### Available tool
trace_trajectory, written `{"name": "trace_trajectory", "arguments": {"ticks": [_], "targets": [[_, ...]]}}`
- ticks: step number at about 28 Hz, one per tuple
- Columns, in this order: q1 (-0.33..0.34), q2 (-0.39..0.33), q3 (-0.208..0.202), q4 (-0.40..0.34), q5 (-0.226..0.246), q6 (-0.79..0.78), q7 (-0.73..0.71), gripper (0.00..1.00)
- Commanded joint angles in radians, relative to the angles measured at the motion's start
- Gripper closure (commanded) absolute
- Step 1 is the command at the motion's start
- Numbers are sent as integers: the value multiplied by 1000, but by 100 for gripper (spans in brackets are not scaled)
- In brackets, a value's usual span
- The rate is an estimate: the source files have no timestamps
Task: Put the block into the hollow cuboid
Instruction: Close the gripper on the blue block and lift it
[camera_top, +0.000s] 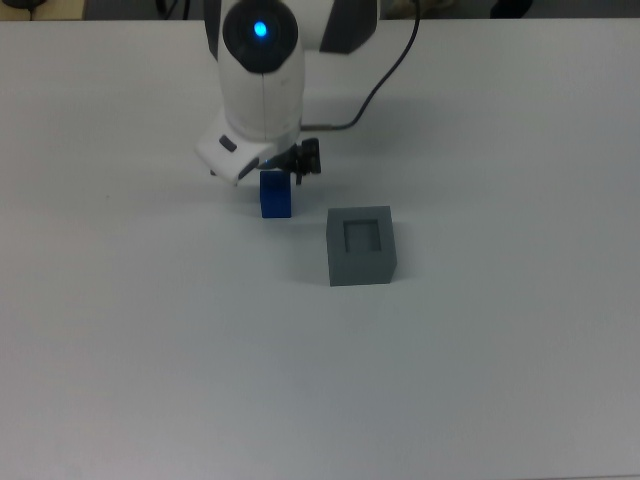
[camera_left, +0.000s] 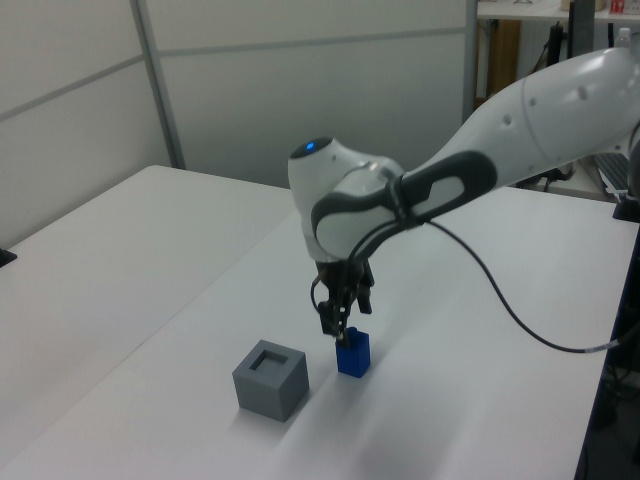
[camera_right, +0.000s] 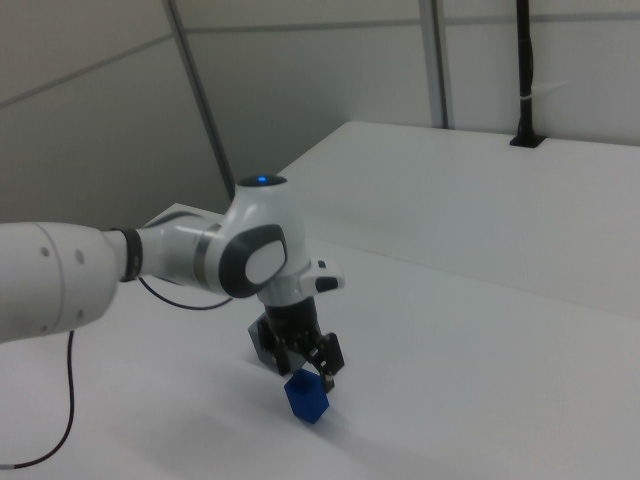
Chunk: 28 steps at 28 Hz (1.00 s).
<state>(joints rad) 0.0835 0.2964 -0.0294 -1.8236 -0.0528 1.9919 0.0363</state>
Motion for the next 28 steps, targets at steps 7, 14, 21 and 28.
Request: {"name": "trace_trajectory", "arguments": {"ticks": [7,14,21,28], "targets": [[27,6,9,-8,-35,31,86,0],[27,6,16,-13,-35,21,86,60],[24,4,16,-13,-35,18,80,75],[16,-57,6,39,-56,-103,13,80]]}}
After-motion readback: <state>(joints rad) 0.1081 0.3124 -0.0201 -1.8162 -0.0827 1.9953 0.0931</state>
